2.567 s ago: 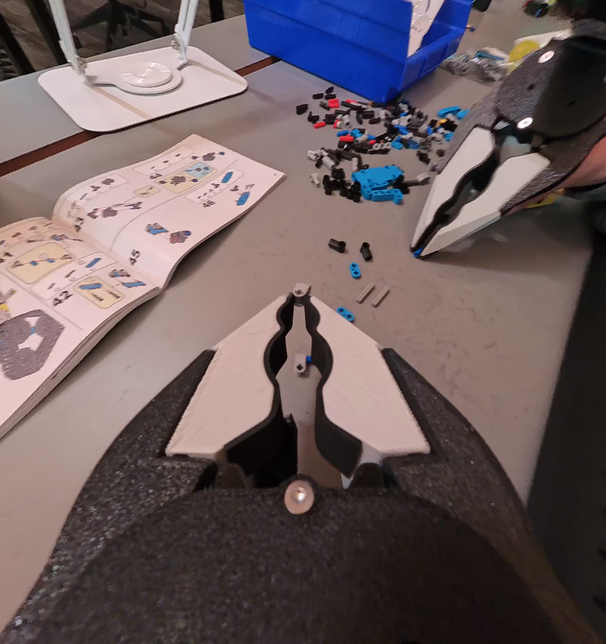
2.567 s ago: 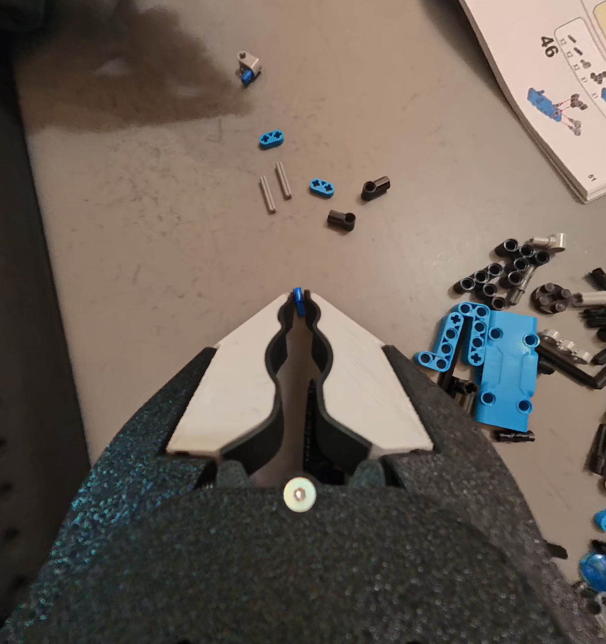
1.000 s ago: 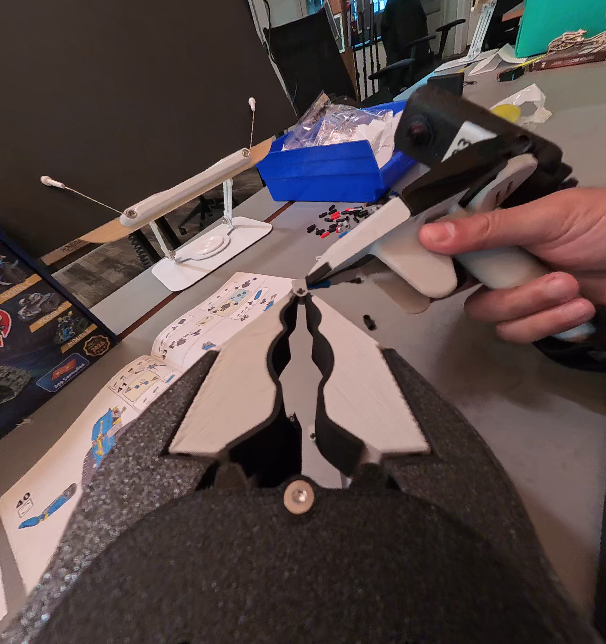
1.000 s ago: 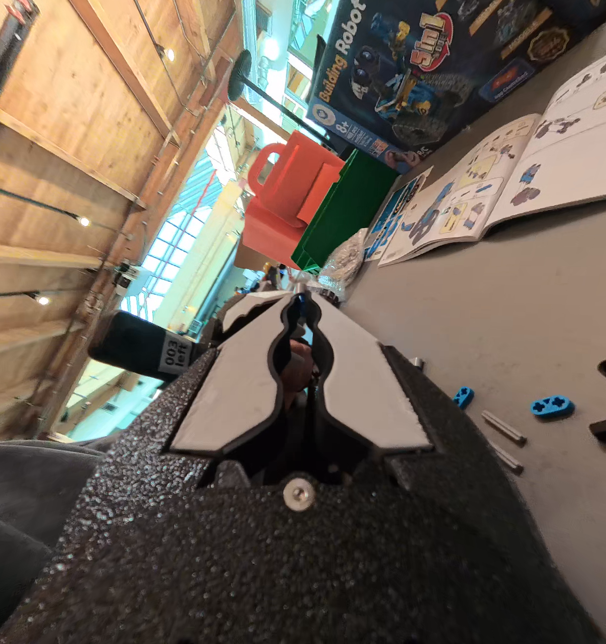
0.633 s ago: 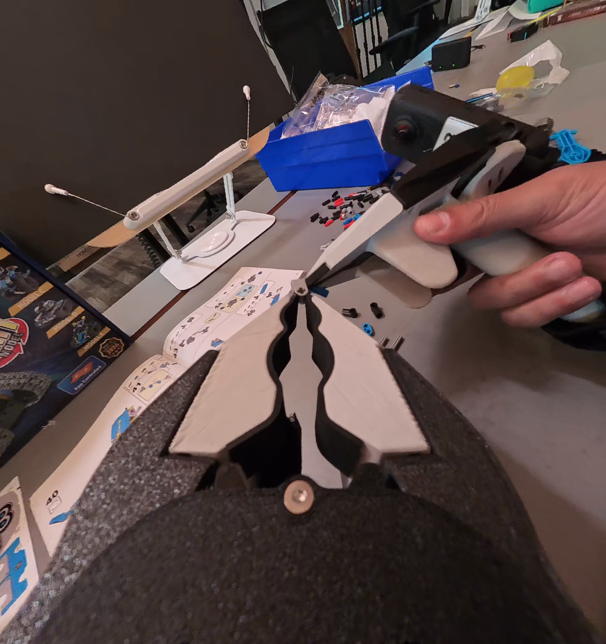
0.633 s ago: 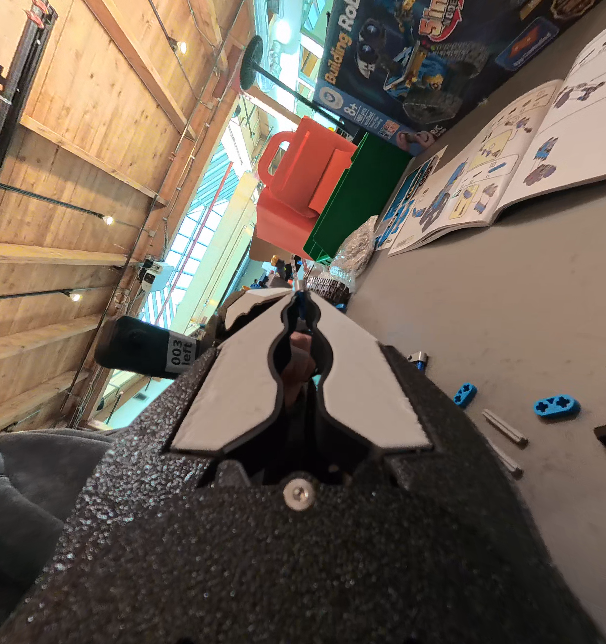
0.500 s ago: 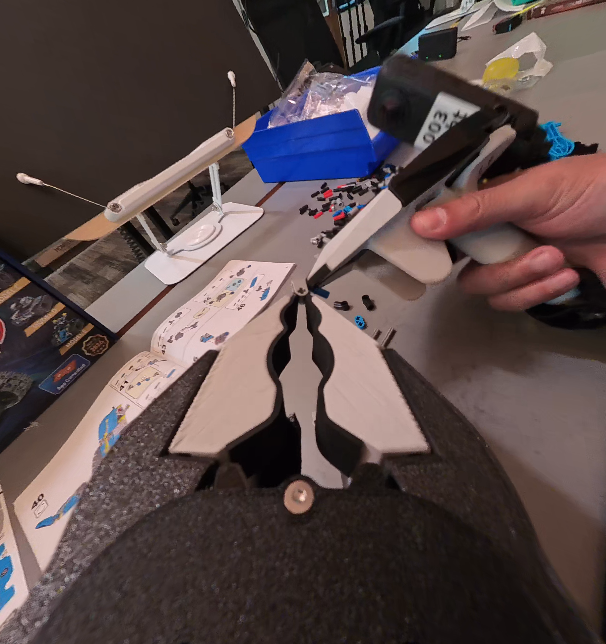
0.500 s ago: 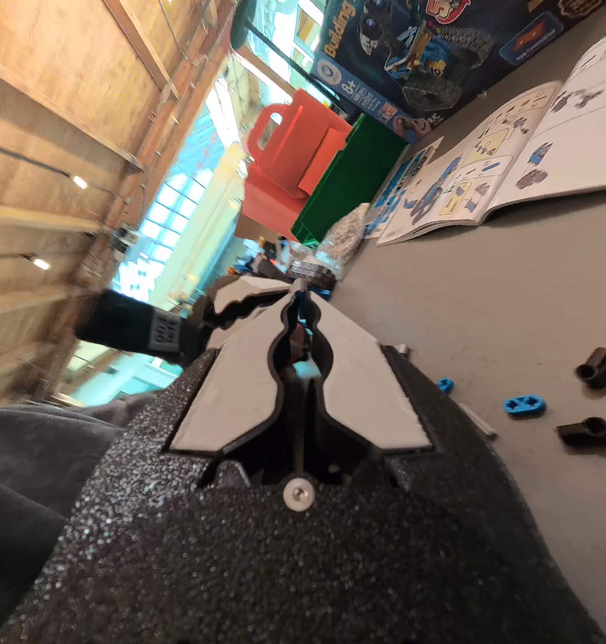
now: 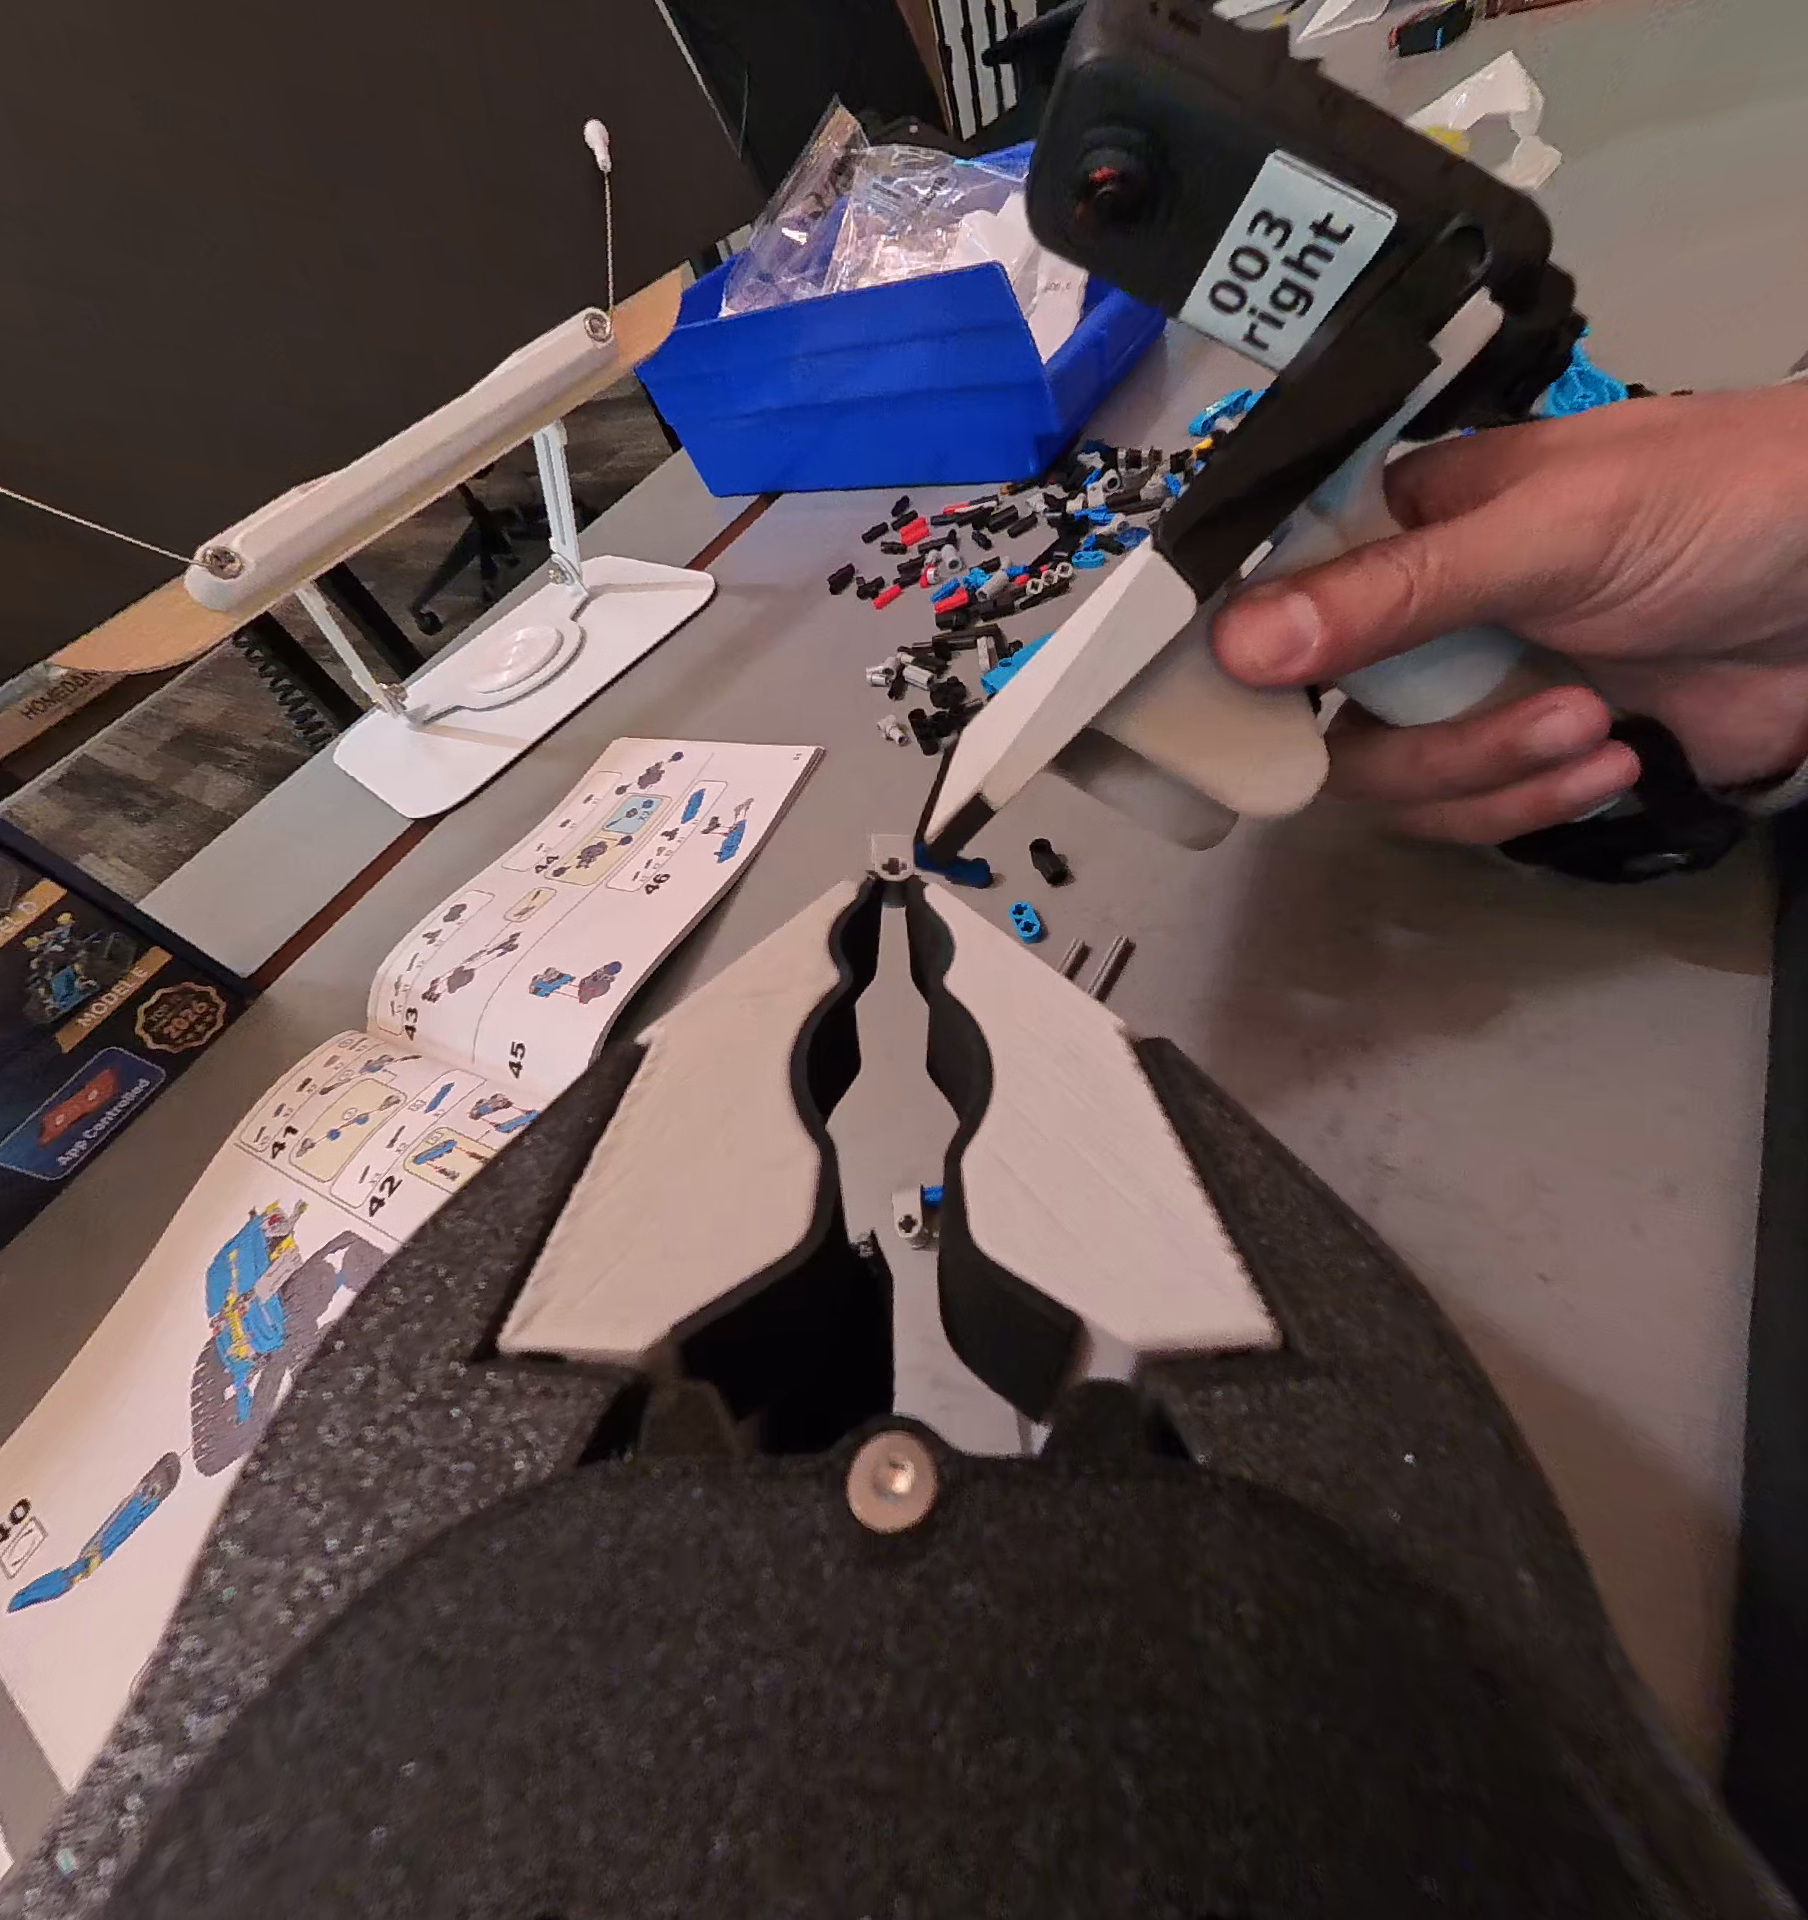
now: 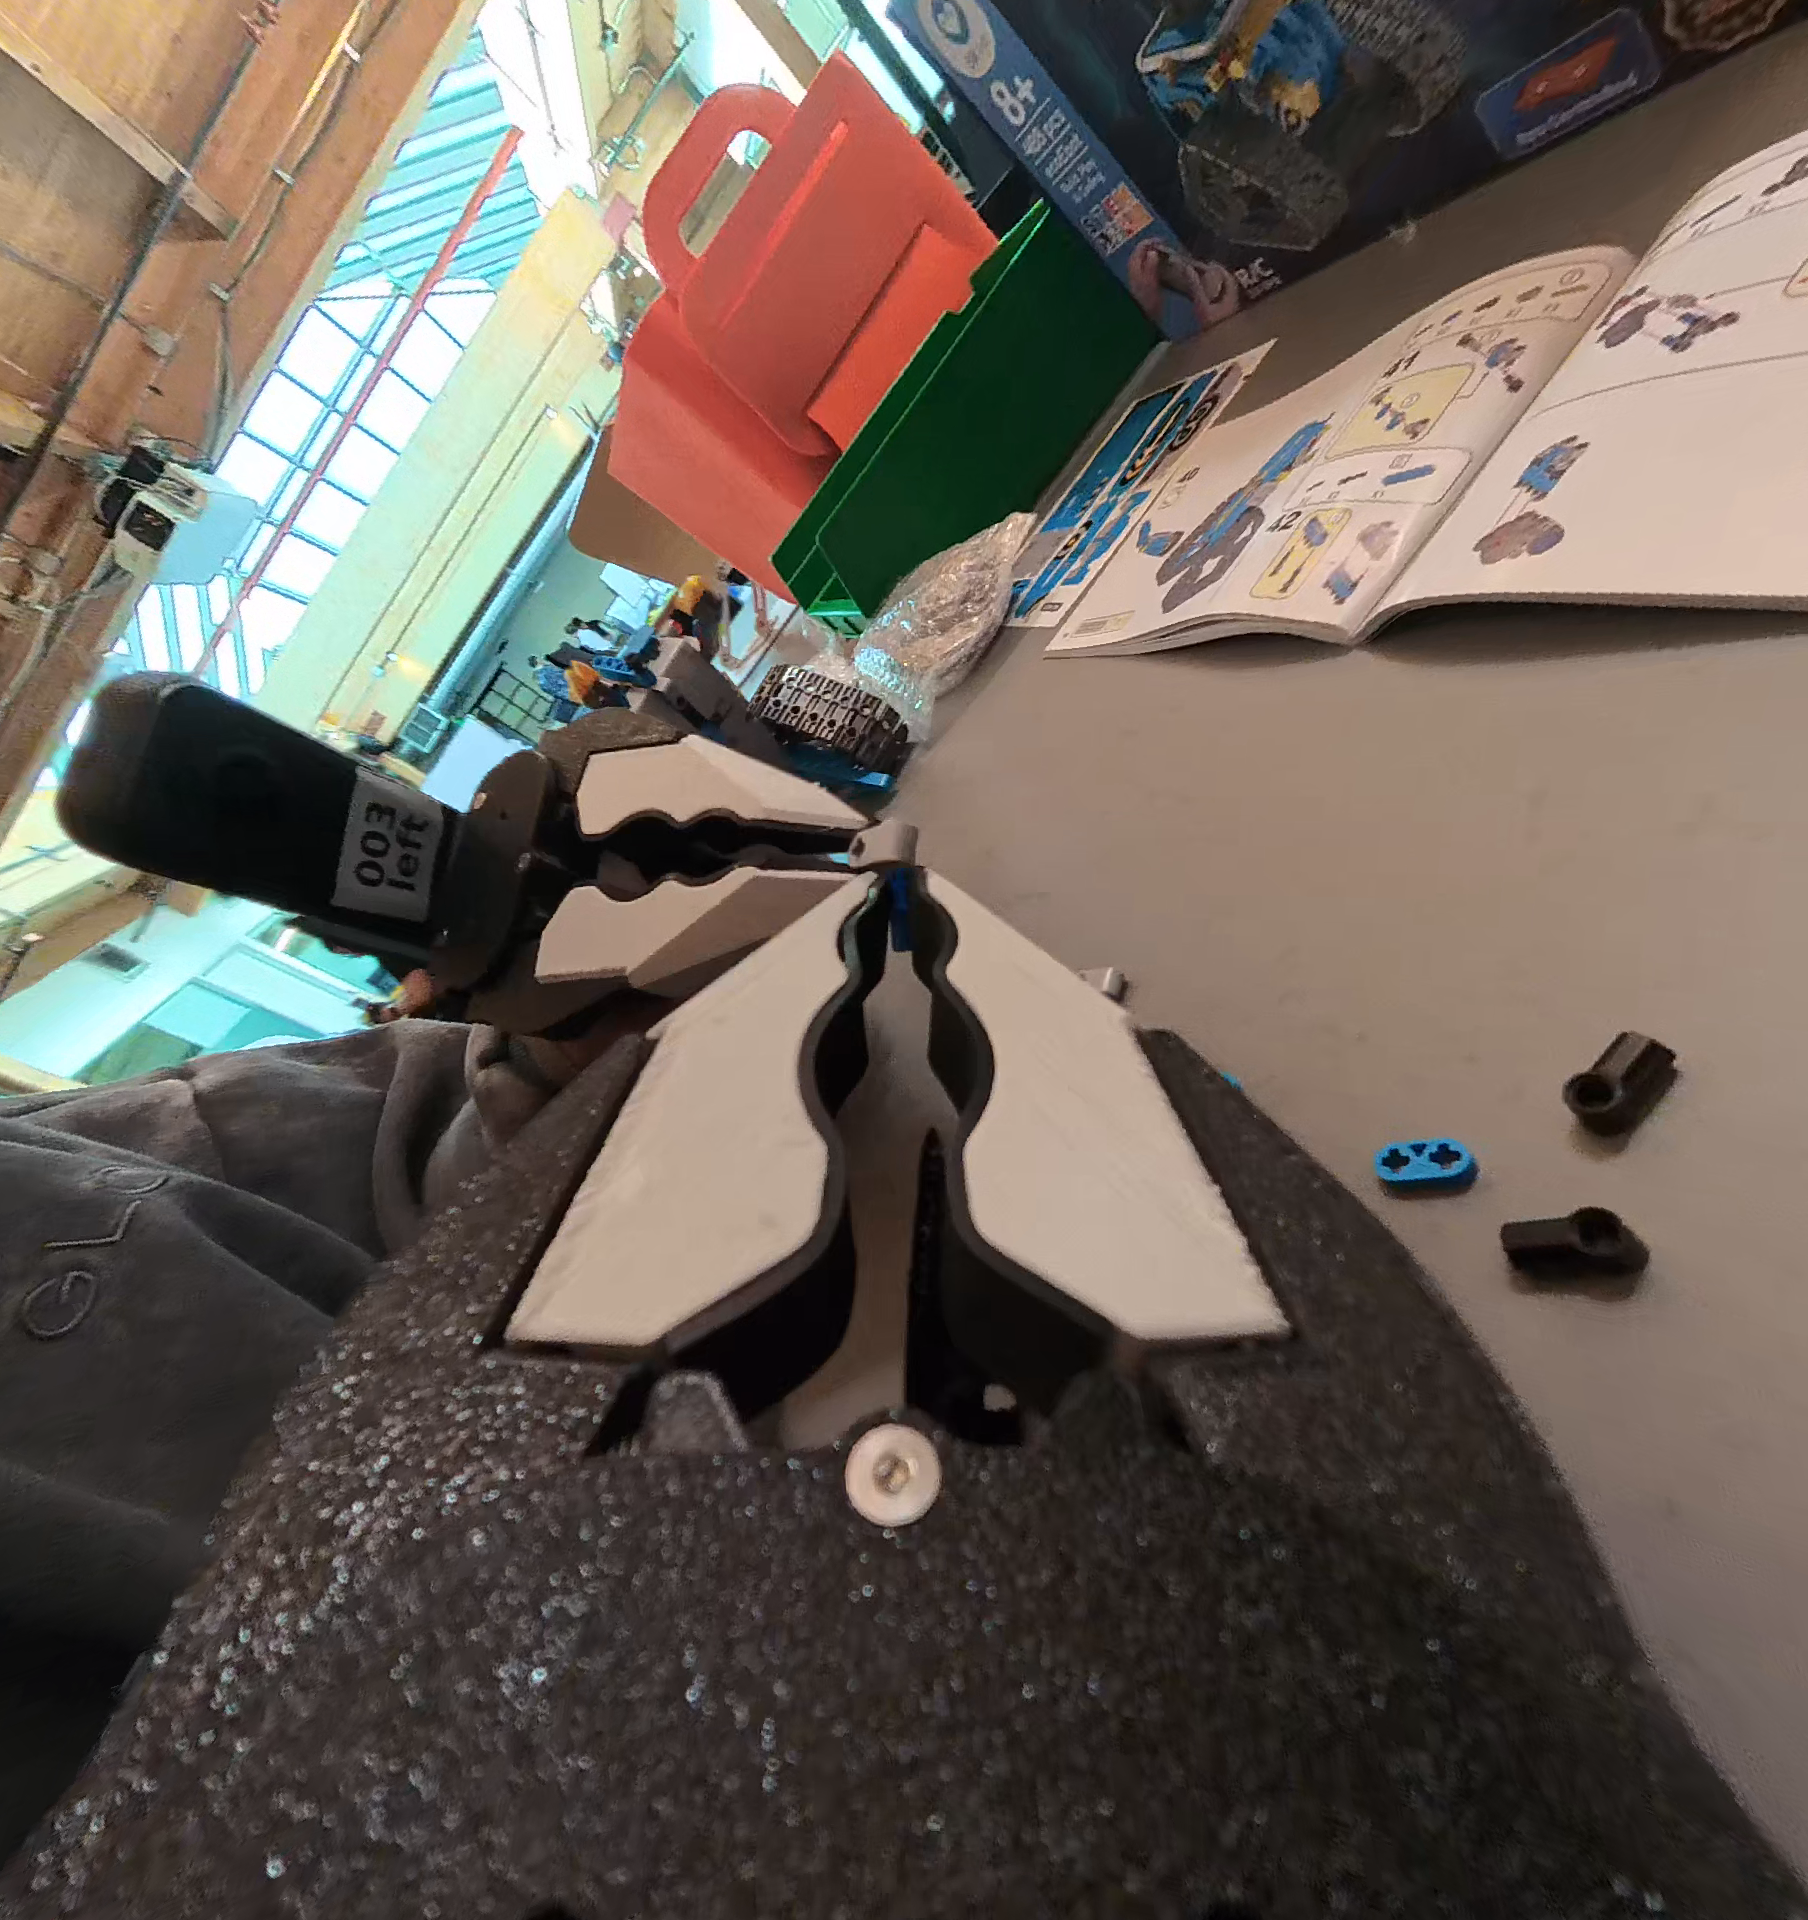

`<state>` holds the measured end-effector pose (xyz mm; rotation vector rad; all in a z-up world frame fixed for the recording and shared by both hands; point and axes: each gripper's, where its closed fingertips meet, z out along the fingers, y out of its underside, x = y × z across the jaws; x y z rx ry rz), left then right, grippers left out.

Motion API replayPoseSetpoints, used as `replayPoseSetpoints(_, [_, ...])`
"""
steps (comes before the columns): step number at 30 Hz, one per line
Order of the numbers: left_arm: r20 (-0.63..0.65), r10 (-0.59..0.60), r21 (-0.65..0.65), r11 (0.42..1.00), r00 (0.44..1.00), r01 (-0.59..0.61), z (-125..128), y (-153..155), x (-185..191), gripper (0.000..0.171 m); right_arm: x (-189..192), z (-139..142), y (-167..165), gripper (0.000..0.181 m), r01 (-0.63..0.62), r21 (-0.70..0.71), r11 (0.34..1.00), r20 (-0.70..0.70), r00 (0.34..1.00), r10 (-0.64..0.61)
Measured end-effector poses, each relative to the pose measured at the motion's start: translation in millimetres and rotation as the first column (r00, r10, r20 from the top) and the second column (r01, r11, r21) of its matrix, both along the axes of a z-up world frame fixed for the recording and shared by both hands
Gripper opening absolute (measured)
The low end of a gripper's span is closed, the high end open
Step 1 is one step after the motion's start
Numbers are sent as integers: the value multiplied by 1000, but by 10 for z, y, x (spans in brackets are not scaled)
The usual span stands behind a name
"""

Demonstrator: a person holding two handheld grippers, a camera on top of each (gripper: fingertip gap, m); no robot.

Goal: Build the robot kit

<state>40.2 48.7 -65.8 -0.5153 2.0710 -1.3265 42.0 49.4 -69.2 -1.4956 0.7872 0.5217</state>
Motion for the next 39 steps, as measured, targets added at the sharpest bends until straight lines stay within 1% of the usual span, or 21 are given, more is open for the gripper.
replayPoseSetpoints(3, [4, 28, 26, 999, 1000, -28, -32, 38, 37, 4, -13, -26, -3, 3, -27, 7, 1000, -31, 999, 27])
replayPoseSetpoints(4, [-10, 39, 38, 999, 999, -38, -66, 66, 57, 4, -36, -89, -15, 3, -47, -45, 998, -11, 999, 47])
replayPoseSetpoints(5, [-37, 35, 57, 998, 999, -33, -129, 79, 57, 4, -73, -228, -43, 2, -76, -164, 983, 33, 996, 82])
replayPoseSetpoints(6, [-87, 16, 87, 996, 996, -9, -239, 75, 34, 4, -132, -436, -108, 3, -112, -340, 934, 96, 984, 153])
replayPoseSetpoints(7, [-141, 1, 129, 992, 990, 18, -377, 73, 3, 4, -172, -619, -208, 3, -115, -503, 856, 176, 957, 232])
replayPoseSetpoints(8, [-175, -16, 180, 982, 984, 48, -501, 67, -37, 4, -196, -718, -292, 3, -88, -604, 792, 254, 921, 296])
replayPoseSetpoints(10, [-193, -77, 264, 956, 978, 127, -660, 7, -145, 4, -355, -820, -367, 3, -116, -689, 715, 287, 862, 417])
replayPoseSetpoints(11, [-202, -100, 281, 947, 974, 156, -704, -30, -191, 4, -381, -895, -412, 4, -108, -724, 681, 291, 847, 444])
replayPoseSetpoints(12, [-218, -122, 284, 942, 968, 182, -735, -67, -236, 4, -402, -950, -436, 6, -103, -738, 666, 301, 834, 463])
replayPoseSetpoints(14, [-207, -137, 282, 940, 969, 193, -724, -99, -254, 4, -414, -940, -439, 5, -106, -716, 690, 317, 831, 457])
replayPoseSetpoints(15, [-211, -148, 256, 946, 966, 201, -693, -118, -266, 4, -417, -935, -445, 7, -112, -714, 691, 314, 831, 459])
replayPoseSetpoints(17, [-222, -176, 164, 963, 959, 215, -576, -161, -288, 4, -369, -881, -434, 19, -79, -705, 705, 350, 825, 443])
replayPoseSetpoints(21, [-207, -286, -58, 958, 936, 280, -230, -270, -407, 5, -293, -540, -312, 19, -16, -584, 812, 492, 789, 369])
replayPoseSetpoints(23, [-215, -326, -135, 944, 921, 302, -132, -289, -453, 4, -313, -334, -275, 19, 14, -518, 855, 595, 724, 349])
replayPoseSetpoints(25, [-229, -332, -150, 941, 915, 303, -131, -282, -457, 4, -365, -198, -265, 15, 39, -482, 875, 670, 660, 340])
replayPoseSetpoints(27, [-224, -344, -131, 938, 912, 321, -150, -302, -490, 4, -433, -187, -262, 15, 25, -485, 874, 688, 628, 364])
replayPoseSetpoints(28, [-220, -353, -120, 935, 909, 333, -160, -319, -513, 4, -432, -198, -263, 15, 30, -490, 871, 689, 625, 367])
replayPoseSetpoints(30, [-219, -362, -101, 932, 906, 348, -190, -336, -538, 4, -496, -210, -243, 13, -9, -492, 870, 679, 622, 391])
replayPoseSetpoints(34, [-223, -358, -85, 934, 907, 348, -229, -348, -543, 5, -504, -275, -260, 8, -39, -514, 857, 638, 651, 412])
replayPoseSetpoints(36, [-210, -366, -109, 930, 906, 351, -184, -352, -550, 5, -503, -242, -260, 8, -46, -494, 868, 639, 657, 399])
replayPoseSetpoints(39, [-212, -416, -181, 906, 884, 383, -107, -368, -619, 5, -567, -155, -262, 8, -94, -442, 892, 644, 658, 389])
